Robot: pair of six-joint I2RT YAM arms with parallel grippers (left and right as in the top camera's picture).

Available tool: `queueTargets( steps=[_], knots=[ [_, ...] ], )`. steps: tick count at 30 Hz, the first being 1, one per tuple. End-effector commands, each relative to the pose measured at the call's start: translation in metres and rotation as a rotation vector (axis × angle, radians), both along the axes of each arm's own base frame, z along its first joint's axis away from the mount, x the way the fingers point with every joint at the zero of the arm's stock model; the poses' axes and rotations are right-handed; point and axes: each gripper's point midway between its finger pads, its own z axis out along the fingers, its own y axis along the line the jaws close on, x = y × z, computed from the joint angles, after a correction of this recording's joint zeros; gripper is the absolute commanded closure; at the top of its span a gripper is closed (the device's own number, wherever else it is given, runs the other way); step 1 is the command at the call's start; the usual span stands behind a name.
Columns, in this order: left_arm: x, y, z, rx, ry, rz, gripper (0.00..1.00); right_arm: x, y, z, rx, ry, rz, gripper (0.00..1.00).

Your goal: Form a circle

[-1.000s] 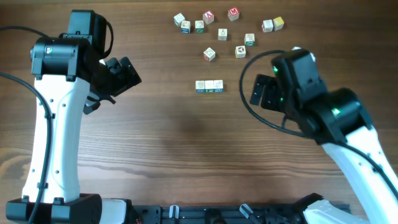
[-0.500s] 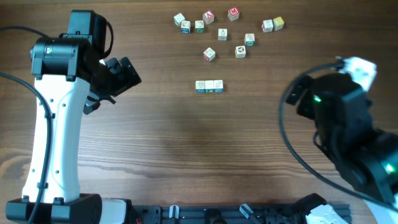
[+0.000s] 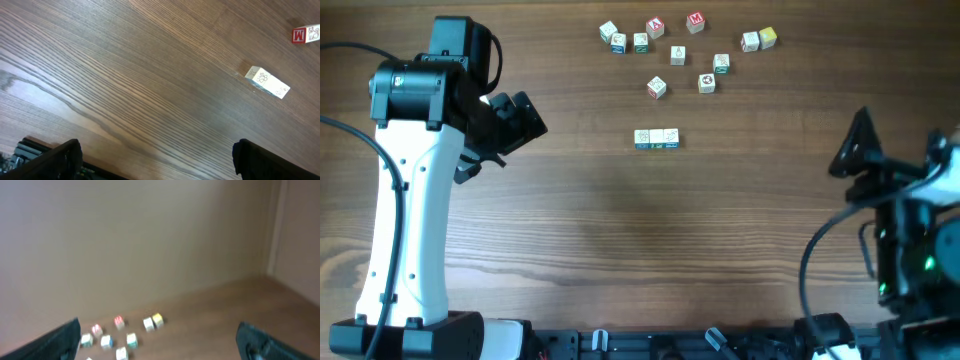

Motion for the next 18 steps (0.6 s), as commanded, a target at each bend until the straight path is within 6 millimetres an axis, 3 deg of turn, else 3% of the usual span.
queueTargets(
  steps=[1, 12, 18],
  knots=[
    [-0.001, 0.002, 0.001, 0.008, -0.008, 0.008, 0.0, -0.007, 0.013, -0.026, -0.05, -0.079, 0.102, 0.0],
    [-0.001, 0.002, 0.001, 0.008, -0.008, 0.008, 0.0, -0.033, 0.015, -0.046, -0.101, -0.382, 0.153, 0.0],
    [-0.001, 0.002, 0.001, 0.008, -0.008, 0.008, 0.0, -0.04, 0.008, -0.059, -0.126, -0.445, 0.118, 0.0]
  ],
)
